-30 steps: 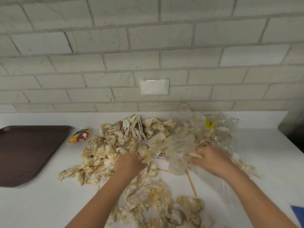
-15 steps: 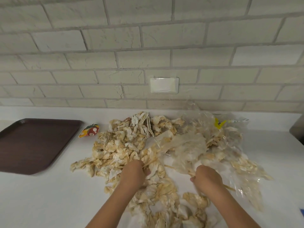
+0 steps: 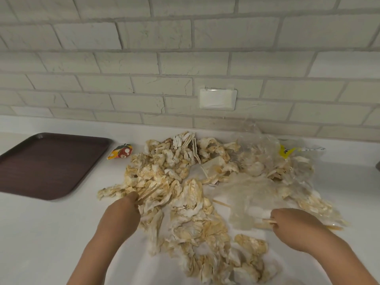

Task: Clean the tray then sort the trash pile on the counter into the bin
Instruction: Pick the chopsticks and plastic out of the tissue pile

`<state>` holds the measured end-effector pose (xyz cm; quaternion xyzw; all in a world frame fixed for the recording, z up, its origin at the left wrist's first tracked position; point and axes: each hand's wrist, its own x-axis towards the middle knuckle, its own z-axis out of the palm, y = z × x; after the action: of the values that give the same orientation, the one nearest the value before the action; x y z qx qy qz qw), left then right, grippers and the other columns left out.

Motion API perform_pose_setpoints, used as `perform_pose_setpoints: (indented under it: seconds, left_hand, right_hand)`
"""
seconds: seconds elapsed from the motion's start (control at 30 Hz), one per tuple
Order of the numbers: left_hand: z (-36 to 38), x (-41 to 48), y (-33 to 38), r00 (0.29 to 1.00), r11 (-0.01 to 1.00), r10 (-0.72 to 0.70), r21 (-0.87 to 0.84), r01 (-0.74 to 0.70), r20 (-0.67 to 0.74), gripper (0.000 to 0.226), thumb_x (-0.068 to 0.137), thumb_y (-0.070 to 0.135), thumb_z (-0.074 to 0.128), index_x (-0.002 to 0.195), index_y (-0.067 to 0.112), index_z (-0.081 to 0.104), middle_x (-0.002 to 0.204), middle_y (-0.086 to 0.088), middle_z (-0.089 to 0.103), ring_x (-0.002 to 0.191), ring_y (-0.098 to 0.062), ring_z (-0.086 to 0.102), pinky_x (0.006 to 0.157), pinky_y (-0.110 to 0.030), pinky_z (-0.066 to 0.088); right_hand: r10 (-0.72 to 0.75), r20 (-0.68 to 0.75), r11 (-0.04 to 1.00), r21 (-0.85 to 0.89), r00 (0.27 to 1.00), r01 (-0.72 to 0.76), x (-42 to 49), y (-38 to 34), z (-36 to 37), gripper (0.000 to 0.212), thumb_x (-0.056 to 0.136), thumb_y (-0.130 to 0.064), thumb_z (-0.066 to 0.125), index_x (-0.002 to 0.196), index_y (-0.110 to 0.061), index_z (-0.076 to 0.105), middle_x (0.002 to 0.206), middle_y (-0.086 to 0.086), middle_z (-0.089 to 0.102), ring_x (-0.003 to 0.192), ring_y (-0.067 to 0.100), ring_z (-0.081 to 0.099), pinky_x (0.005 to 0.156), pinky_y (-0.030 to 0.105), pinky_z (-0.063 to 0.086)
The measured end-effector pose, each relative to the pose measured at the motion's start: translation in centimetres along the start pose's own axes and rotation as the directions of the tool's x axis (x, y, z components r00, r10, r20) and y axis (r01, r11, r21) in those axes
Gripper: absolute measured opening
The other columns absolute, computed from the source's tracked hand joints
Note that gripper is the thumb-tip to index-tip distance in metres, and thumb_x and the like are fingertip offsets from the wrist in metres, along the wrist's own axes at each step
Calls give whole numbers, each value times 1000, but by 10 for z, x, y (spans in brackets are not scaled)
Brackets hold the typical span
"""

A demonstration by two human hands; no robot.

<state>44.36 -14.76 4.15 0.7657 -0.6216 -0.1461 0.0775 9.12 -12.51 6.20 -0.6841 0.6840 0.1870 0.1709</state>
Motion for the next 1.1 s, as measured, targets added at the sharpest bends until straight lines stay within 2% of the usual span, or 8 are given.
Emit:
perform_pose_setpoints:
  seconds: [0.2, 0.33, 0.4, 0.47, 0.57, 0.8, 0.93, 1.1]
  left_hand:
    - [-4, -7, -15, 997, 976, 0, -219, 17, 76, 19, 94, 6, 34, 99, 17, 48, 87, -5, 62, 72, -23, 57, 64, -33, 43]
    - [2, -16, -10, 996, 935, -53, -347, 77, 78, 35, 97, 42, 38, 86, 15, 58, 82, -4, 63, 75, -20, 59, 67, -31, 42]
    - [6, -23, -3, 996, 907, -71, -413, 84, 45, 38, 96, 45, 38, 82, 20, 62, 78, 1, 65, 76, -16, 61, 65, -26, 41]
    - [11, -28, 2, 999, 909, -43, -415, 47, 18, 37, 96, 44, 39, 78, 22, 62, 71, 5, 62, 71, -13, 61, 60, -24, 40]
    - [22, -31, 9, 999, 898, 39, -439, -19, 37, 37, 96, 41, 41, 74, 18, 60, 57, 4, 52, 53, -14, 51, 57, -28, 37]
    - [34, -30, 6, 989, 864, 74, -504, 0, 128, 37, 95, 34, 48, 73, 7, 60, 45, 4, 41, 42, -9, 34, 53, -26, 30]
    - [38, -34, 11, 987, 872, 81, -490, -4, 136, 38, 95, 37, 48, 69, 12, 58, 47, 4, 43, 44, -7, 37, 53, -25, 32]
    - [40, -40, 21, 988, 887, 103, -460, -41, 112, 44, 88, 48, 54, 69, 8, 52, 50, 3, 40, 47, -9, 39, 53, -27, 29]
  right_hand:
    - [-14, -31, 998, -57, 999, 12, -54, 3, -38, 26, 94, -12, 30, 102, -35, 39, 91, -17, 45, 81, 6, 48, 67, 18, 40]
    - [-113, -225, 990, 51, 968, 128, -54, -32, -59, 14, 100, -36, 32, 85, -38, 32, 79, -17, 47, 74, 8, 49, 62, 25, 39]
    - [-129, -302, 979, 114, 944, 170, -23, -58, -52, 16, 98, -43, 37, 85, -38, 43, 80, -14, 51, 76, 12, 49, 64, 29, 38]
    - [-106, -252, 986, 99, 962, 134, 25, -83, -32, 20, 98, -29, 42, 98, -24, 60, 96, -4, 63, 83, 16, 53, 68, 27, 39]
    - [-35, -120, 995, 91, 992, 47, 83, -106, -1, 31, 92, -5, 44, 119, -11, 60, 120, 7, 60, 105, 23, 58, 82, 30, 44]
    - [65, -114, 959, 282, 991, -30, 120, -96, 16, 29, 88, -26, 65, 113, -11, 63, 117, 4, 64, 106, 21, 61, 79, 26, 43]
    - [46, -70, 968, 248, 997, -27, 125, -95, 21, 32, 93, -31, 57, 116, -9, 62, 121, 7, 61, 109, 23, 59, 79, 27, 41]
    - [-32, -190, 949, 303, 981, 90, 106, -75, 23, 27, 99, -28, 44, 118, -15, 57, 112, 8, 64, 103, 26, 60, 75, 29, 41]
